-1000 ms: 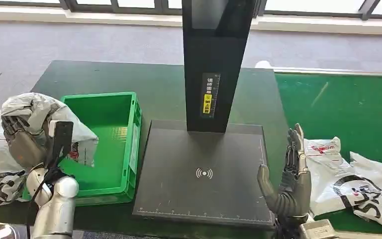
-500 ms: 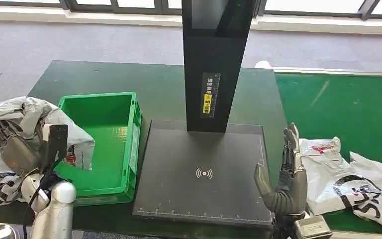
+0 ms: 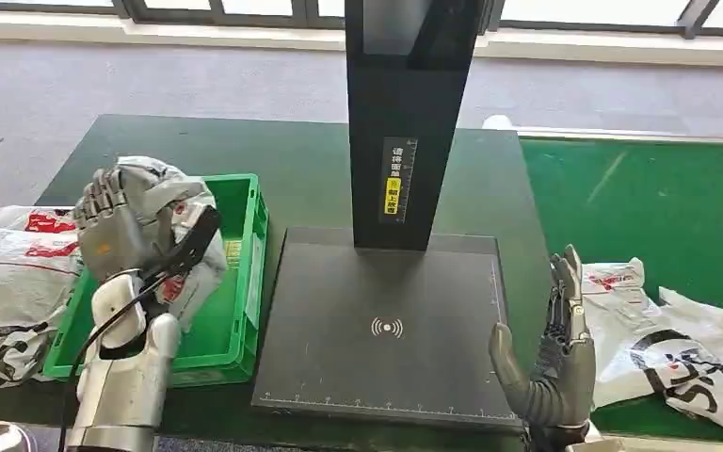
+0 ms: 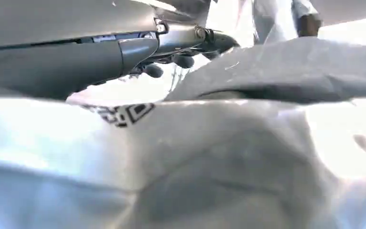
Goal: Moved the parcel from conveyor to table for the left to box.
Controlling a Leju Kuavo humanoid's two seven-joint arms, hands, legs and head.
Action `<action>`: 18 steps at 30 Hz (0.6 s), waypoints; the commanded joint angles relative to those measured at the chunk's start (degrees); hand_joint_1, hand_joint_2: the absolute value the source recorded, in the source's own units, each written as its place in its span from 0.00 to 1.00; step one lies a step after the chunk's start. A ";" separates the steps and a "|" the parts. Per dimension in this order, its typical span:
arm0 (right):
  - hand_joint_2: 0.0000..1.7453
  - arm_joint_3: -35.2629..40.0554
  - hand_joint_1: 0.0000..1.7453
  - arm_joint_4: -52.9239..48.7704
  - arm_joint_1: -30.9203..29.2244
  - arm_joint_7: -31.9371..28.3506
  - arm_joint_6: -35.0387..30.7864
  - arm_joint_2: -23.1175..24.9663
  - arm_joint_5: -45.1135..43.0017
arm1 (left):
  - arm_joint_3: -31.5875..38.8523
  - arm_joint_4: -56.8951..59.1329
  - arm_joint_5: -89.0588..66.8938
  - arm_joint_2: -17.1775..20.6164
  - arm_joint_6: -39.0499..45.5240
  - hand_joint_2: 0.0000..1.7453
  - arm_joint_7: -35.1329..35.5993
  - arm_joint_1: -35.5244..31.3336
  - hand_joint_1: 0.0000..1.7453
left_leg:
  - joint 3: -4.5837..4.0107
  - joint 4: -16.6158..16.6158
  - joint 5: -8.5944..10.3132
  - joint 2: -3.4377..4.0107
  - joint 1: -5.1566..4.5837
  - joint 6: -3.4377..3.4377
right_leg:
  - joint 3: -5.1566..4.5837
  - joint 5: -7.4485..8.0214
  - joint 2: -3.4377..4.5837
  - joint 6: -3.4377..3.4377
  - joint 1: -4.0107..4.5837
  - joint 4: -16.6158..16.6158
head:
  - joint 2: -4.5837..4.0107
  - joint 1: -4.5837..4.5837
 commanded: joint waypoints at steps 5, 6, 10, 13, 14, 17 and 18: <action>1.00 -2.45 0.00 0.08 0.19 0.11 -0.22 0.44 -0.15 | -7.55 14.26 0.24 3.63 -0.85 0.00 0.06 -9.77 0.00 | 0.04 -0.08 0.04 0.10 0.01 -0.02 | 0.11 0.08 0.02 -0.05 0.03 -0.06 | -0.02 0.00; 1.00 -2.45 0.00 0.08 0.19 0.11 -0.22 0.44 -0.15 | -7.55 14.26 0.24 3.63 -0.85 0.00 0.06 -9.77 0.00 | 0.03 -0.04 0.03 0.10 0.02 -0.01 | 0.10 0.07 0.03 -0.04 0.03 -0.04 | -0.02 0.00; 1.00 -2.68 0.00 0.12 -0.16 0.11 -0.24 0.58 -0.29 | -9.21 18.10 -0.68 5.03 -2.41 0.00 0.15 -11.84 0.00 | 0.02 -0.06 0.04 0.13 0.02 -0.01 | 0.07 0.07 0.03 -0.06 0.03 -0.05 | -0.02 0.00; 1.00 -3.13 0.00 0.13 -0.22 0.11 0.05 0.17 -0.84 | -9.93 22.53 0.53 5.76 -1.39 0.00 -0.46 -15.12 0.00 | -0.04 -0.07 0.10 0.02 0.02 0.00 | 0.06 0.09 -0.09 -0.08 0.04 -0.06 | 0.00 0.00; 1.00 -3.09 0.00 0.23 -0.03 0.11 0.18 -0.34 -1.15 | -10.20 23.36 1.06 6.10 -1.11 0.00 -0.71 -15.75 0.00 | -0.06 -0.01 0.07 0.03 0.05 -0.01 | 0.03 0.08 -0.07 -0.06 0.06 -0.02 | -0.02 0.00; 1.00 -2.55 0.00 1.40 -0.32 0.11 0.40 -2.34 -2.61 | -10.84 23.35 1.70 7.20 -0.93 0.00 -0.26 -15.53 0.00 | -0.04 -0.10 0.12 0.12 0.02 0.00 | -0.02 0.13 0.00 -0.07 0.03 -0.08 | -0.02 0.00; 1.00 -2.39 0.00 2.04 -0.73 0.11 0.43 -2.89 -3.06 | -10.93 23.36 1.85 7.67 -0.98 0.00 -0.07 -15.30 0.00 | -0.02 -0.15 0.14 0.15 0.03 0.00 | -0.01 0.16 0.01 -0.08 0.05 -0.15 | 0.00 0.00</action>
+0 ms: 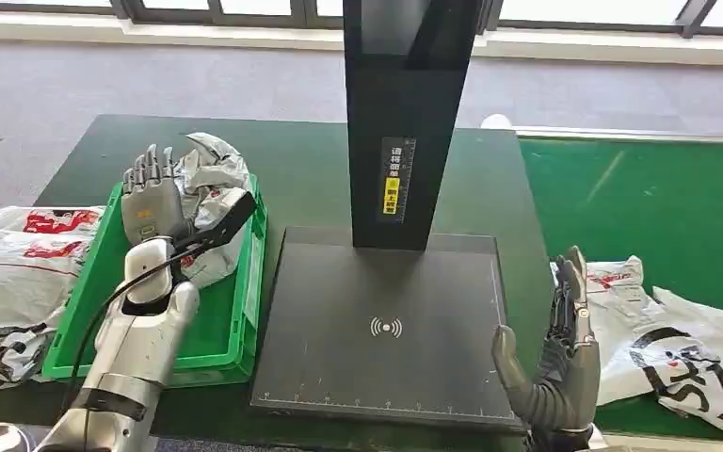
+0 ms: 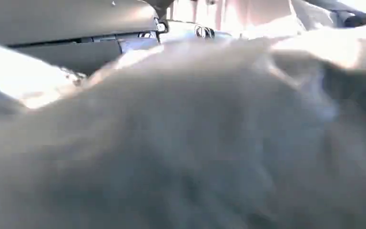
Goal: Moved the parcel from conveyor to table for the left to box.
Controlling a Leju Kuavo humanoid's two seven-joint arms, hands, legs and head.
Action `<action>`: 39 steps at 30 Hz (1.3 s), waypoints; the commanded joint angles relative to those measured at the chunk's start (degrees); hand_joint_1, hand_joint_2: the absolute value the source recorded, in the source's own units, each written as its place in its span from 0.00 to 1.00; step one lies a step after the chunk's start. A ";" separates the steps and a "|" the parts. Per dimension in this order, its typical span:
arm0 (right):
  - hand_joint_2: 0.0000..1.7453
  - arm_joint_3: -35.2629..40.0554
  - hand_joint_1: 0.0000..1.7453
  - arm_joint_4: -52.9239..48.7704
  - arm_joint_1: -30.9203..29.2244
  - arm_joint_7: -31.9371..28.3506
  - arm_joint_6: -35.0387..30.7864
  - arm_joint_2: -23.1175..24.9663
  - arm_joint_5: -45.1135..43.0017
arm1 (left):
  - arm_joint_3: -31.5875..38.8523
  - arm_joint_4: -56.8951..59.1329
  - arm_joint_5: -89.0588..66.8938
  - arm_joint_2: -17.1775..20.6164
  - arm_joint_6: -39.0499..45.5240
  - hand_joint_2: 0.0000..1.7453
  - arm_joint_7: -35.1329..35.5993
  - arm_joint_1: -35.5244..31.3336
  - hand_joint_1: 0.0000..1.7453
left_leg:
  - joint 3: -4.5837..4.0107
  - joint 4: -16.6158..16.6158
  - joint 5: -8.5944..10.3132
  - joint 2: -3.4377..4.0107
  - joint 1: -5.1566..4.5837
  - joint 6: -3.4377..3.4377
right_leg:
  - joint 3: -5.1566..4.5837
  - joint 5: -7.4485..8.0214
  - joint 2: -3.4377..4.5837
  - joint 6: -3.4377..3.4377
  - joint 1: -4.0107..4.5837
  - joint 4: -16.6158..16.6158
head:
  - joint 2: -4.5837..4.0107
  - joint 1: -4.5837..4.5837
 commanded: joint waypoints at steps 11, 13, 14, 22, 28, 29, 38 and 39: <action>1.00 0.39 0.00 10.36 -6.95 0.11 -1.94 -6.35 -5.54 | -4.65 18.25 1.08 9.58 5.23 0.00 2.43 -6.92 0.00 | 0.09 -0.15 0.09 0.06 0.04 -0.01 | 0.12 0.08 -0.02 -0.06 0.05 -0.15 | 0.00 0.00; 1.00 0.39 0.00 10.36 -6.95 0.11 -1.94 -6.35 -5.54 | -4.65 18.25 1.08 9.58 5.23 0.00 2.43 -6.92 0.00 | 0.13 -0.27 0.15 0.05 0.04 -0.01 | 0.18 0.14 -0.04 -0.07 0.06 -0.27 | 0.02 0.00; 1.00 0.39 0.00 10.36 -6.95 0.11 -1.94 -6.35 -5.54 | -4.65 18.25 1.08 9.58 5.23 0.00 2.43 -6.92 0.00 | 0.04 -0.06 0.04 0.04 0.03 0.01 | 0.10 0.04 0.01 -0.03 0.05 -0.07 | 0.00 0.00; 1.00 0.39 0.00 10.36 -6.95 0.11 -1.94 -6.35 -5.54 | -4.65 18.25 1.08 9.58 5.23 0.00 2.43 -6.92 0.00 | -0.01 -0.06 0.05 0.03 0.02 0.00 | 0.06 0.03 -0.02 -0.04 0.03 -0.05 | 0.00 0.00; 1.00 0.39 0.00 10.36 -6.95 0.11 -1.94 -6.35 -5.54 | -4.65 18.25 1.08 9.58 5.23 0.00 2.43 -6.92 0.00 | -0.04 -0.02 0.03 -0.01 0.03 0.00 | 0.04 0.02 -0.04 -0.03 0.04 -0.02 | 0.02 0.00; 1.00 0.39 0.00 10.36 -6.95 0.11 -1.94 -6.35 -5.54 | -4.65 18.25 1.08 9.58 5.23 0.00 2.43 -6.92 0.00 | -0.02 -0.04 0.04 0.01 0.05 0.00 | 0.06 0.03 -0.05 -0.04 0.07 -0.06 | 0.02 0.00; 1.00 0.39 0.00 10.36 -6.95 0.11 -1.94 -6.35 -5.54 | -4.65 18.25 1.08 9.58 5.23 0.00 2.43 -6.92 0.00 | -0.04 -0.04 0.05 0.01 0.04 0.01 | 0.05 0.04 -0.05 -0.04 0.05 -0.06 | 0.00 0.00; 1.00 0.57 0.00 10.35 -6.73 0.11 -2.41 -6.62 -5.74 | -4.92 19.10 0.76 9.57 5.17 0.00 2.51 -6.74 0.00 | -0.06 0.00 0.03 0.00 0.03 0.00 | 0.02 0.02 -0.03 -0.03 0.04 -0.01 | 0.02 0.00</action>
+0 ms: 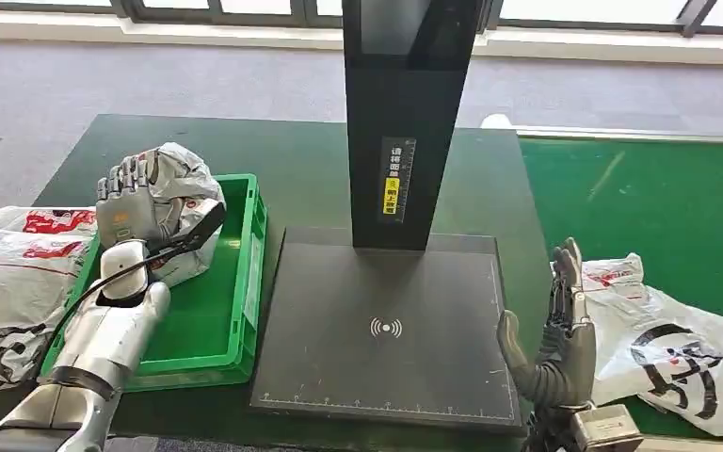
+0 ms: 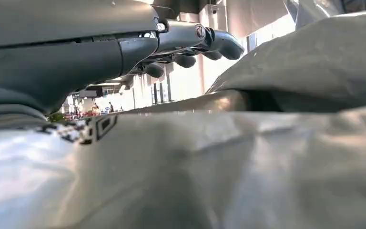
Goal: Moved the parcel from conveyor to table for the left to box.
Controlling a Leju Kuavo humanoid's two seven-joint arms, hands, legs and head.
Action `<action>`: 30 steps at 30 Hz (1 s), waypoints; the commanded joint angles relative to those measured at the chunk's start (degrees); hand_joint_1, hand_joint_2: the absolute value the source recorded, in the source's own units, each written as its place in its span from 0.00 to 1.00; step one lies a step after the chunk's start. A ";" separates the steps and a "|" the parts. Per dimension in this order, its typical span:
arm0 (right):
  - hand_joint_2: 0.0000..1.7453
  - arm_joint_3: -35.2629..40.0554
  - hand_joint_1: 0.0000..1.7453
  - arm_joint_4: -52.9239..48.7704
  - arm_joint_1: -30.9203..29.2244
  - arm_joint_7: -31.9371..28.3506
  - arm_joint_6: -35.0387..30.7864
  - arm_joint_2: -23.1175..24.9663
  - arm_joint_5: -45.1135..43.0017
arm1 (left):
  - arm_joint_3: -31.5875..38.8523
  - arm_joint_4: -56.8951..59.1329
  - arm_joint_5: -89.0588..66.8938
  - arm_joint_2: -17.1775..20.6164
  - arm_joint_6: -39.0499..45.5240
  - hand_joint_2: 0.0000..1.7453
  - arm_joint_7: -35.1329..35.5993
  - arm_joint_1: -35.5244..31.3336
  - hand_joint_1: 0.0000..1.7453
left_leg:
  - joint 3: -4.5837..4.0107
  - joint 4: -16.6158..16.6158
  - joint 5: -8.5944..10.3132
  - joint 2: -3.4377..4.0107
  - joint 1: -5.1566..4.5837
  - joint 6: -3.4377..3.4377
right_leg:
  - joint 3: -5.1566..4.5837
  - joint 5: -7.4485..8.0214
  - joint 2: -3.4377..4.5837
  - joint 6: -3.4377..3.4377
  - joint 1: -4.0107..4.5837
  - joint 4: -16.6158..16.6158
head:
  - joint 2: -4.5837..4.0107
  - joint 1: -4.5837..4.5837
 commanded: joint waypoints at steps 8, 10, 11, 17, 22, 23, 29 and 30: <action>1.00 3.11 0.00 3.82 -0.56 0.11 -4.14 -3.77 -1.93 | -6.27 -3.82 -2.38 5.48 0.96 0.00 7.29 7.66 0.00 | 0.15 -0.15 -0.01 0.21 -0.02 -0.01 | 0.10 0.04 0.15 -0.03 0.00 -0.14 | 0.00 0.00; 1.00 3.89 0.00 4.77 -1.03 0.11 -4.90 -4.28 -2.44 | -5.90 -9.10 -2.38 6.98 -0.89 0.00 8.35 12.45 0.00 | 0.21 -0.19 -0.06 0.38 -0.02 -0.01 | 0.10 0.05 0.34 -0.04 -0.01 -0.16 | 0.02 0.00; 1.00 4.47 0.00 5.65 -1.54 0.11 -5.60 -4.37 -2.61 | -5.44 -12.61 -2.38 8.34 -1.04 0.00 9.04 16.27 0.00 | 0.24 -0.24 -0.04 0.34 -0.02 -0.01 | 0.14 0.05 0.28 -0.05 0.00 -0.22 | 0.02 0.00; 1.00 -0.37 0.00 -4.37 2.02 0.11 -2.84 1.53 2.46 | -9.17 -50.20 -2.38 11.70 -4.03 0.00 19.71 28.16 0.00 | -0.21 0.10 -0.18 0.19 0.04 -0.05 | -0.26 -0.15 0.11 -0.11 0.05 0.10 | 0.00 0.04; 1.00 -1.68 0.00 -7.93 4.99 0.11 -3.73 2.41 4.53 | -6.99 -47.02 -2.38 4.27 4.70 0.00 13.29 23.69 0.00 | -0.12 -0.02 -0.12 -0.41 0.00 -0.05 | -0.06 -0.28 -0.41 -0.12 0.00 -0.08 | 0.02 0.00; 1.00 -1.54 0.00 -9.05 6.30 0.11 -4.42 2.24 4.63 | -5.71 -46.99 -2.38 0.81 7.69 0.00 10.30 23.01 0.00 | -0.06 -0.09 -0.09 -0.48 -0.01 -0.05 | 0.02 -0.30 -0.51 -0.14 -0.01 -0.13 | 0.02 0.00; 1.00 -1.47 0.00 -12.46 9.50 0.11 -5.46 2.64 5.52 | -4.17 -49.19 1.06 -4.67 11.30 0.00 1.78 21.74 0.00 | -0.09 -0.03 -0.14 -0.33 -0.02 -0.05 | -0.02 -0.25 -0.35 -0.09 -0.01 -0.11 | 0.02 0.02; 1.00 -1.48 0.00 -12.53 9.54 0.11 -5.45 2.64 5.55 | -4.21 -49.21 1.10 -4.80 11.32 0.00 1.69 21.60 0.00 | -0.09 -0.06 -0.12 -0.40 -0.02 -0.05 | 0.01 -0.24 -0.43 -0.08 -0.01 -0.15 | 0.02 0.02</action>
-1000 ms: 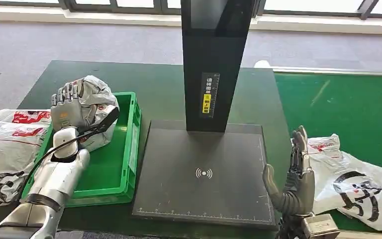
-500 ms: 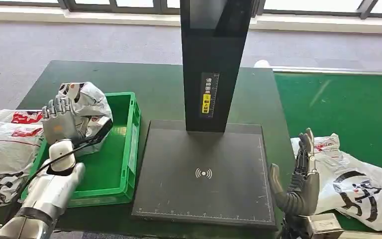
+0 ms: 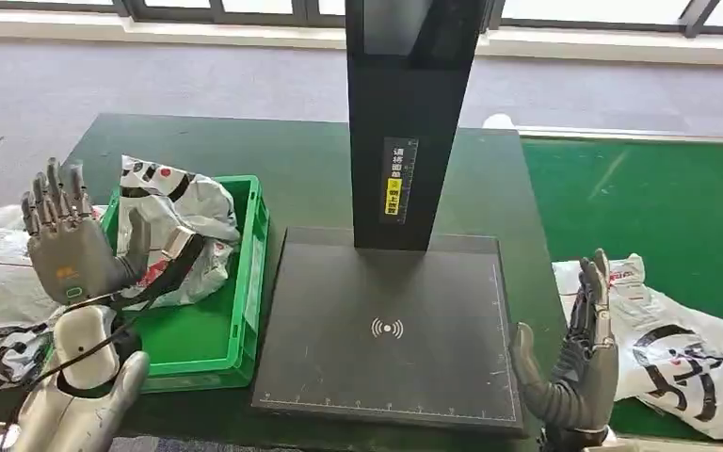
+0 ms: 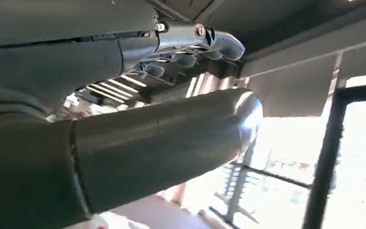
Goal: Moved the parcel from conveyor to table for the left to box.
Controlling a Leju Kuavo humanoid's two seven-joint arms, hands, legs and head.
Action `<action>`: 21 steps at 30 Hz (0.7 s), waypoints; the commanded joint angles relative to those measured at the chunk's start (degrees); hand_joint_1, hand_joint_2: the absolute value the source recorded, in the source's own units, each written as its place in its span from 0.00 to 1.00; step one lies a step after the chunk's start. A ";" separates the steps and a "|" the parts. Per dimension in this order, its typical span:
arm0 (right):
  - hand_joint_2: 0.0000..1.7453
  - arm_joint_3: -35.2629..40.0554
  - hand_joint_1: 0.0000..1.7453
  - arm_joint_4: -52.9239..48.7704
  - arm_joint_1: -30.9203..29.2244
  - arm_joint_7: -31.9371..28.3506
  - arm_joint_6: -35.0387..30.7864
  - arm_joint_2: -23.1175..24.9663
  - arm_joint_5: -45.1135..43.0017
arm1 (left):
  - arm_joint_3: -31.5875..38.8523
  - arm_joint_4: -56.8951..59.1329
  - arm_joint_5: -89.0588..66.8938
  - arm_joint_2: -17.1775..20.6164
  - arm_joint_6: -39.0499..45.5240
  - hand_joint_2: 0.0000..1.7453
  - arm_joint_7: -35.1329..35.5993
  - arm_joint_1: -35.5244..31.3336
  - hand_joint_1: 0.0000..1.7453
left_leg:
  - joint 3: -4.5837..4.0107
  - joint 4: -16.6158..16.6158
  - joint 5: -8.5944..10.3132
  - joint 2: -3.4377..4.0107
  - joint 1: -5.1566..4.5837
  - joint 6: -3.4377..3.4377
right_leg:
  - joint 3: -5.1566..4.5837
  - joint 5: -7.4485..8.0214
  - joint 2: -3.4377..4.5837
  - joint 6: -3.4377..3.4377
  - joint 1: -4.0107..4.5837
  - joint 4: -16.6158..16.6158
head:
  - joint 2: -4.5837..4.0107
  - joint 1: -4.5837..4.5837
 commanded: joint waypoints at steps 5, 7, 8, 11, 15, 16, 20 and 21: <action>1.00 -2.45 0.00 -5.10 4.74 0.13 -0.54 2.25 0.93 | 1.71 -3.11 7.26 -9.22 5.04 0.00 -9.23 -3.81 0.00 | 0.02 -0.04 0.03 -0.11 0.01 -0.02 | 0.06 0.01 -0.18 -0.01 0.02 -0.07 | 0.00 0.00; 1.00 -2.56 0.00 -5.08 4.87 0.13 0.01 2.48 1.01 | 0.94 -3.69 16.75 -9.53 8.10 0.00 -13.97 -4.18 0.00 | 0.03 -0.06 0.04 -0.11 0.00 -0.02 | 0.06 0.01 -0.18 -0.01 0.01 -0.06 | 0.00 0.00; 1.00 -2.42 0.00 -4.74 4.85 0.13 -0.02 2.45 1.11 | 0.48 -3.65 22.58 -9.86 9.16 0.00 -17.35 -4.12 0.00 | 0.06 -0.08 0.04 -0.10 -0.01 -0.02 | 0.08 0.01 -0.19 -0.01 0.00 -0.08 | -0.02 0.00; 1.00 -6.35 0.00 1.22 3.99 5.55 -0.03 4.21 8.56 | -0.98 -2.78 60.09 -12.88 -2.23 0.00 -34.99 -1.36 0.00 | 0.13 -0.13 0.05 -0.10 0.03 0.00 | 0.18 0.03 -0.19 0.00 0.05 -0.17 | 0.00 0.00; 1.00 -8.13 0.00 4.22 2.47 5.77 -0.74 3.78 9.27 | -1.03 0.90 62.57 -14.07 -2.89 0.00 -38.66 -0.87 0.00 | 0.31 -0.30 0.10 0.02 0.02 0.02 | 0.34 0.11 -0.09 -0.01 0.04 -0.36 | -0.02 -0.02; 1.00 -9.23 0.00 5.62 1.81 9.17 -2.03 3.67 13.60 | -1.33 1.29 71.42 -14.02 -10.24 0.00 -39.88 -0.59 0.00 | 0.23 -0.19 0.06 0.00 0.03 0.02 | 0.26 0.07 -0.09 0.00 0.04 -0.24 | 0.00 -0.02; 1.00 -14.98 0.00 16.44 -3.30 22.50 -3.08 1.78 31.09 | -2.11 5.32 85.02 -15.82 -26.02 0.00 -44.87 4.91 0.00 | 0.33 -0.28 0.05 0.19 0.00 0.04 | 0.32 0.13 0.11 0.02 0.01 -0.35 | 0.00 0.00; 1.00 -16.32 0.00 19.40 -4.72 22.56 -3.11 1.28 31.69 | -2.22 6.04 85.07 -16.03 -26.51 0.00 -45.78 5.69 0.00 | 0.51 -0.47 0.09 0.31 -0.03 0.05 | 0.50 0.22 0.22 0.04 -0.01 -0.55 | -0.02 0.00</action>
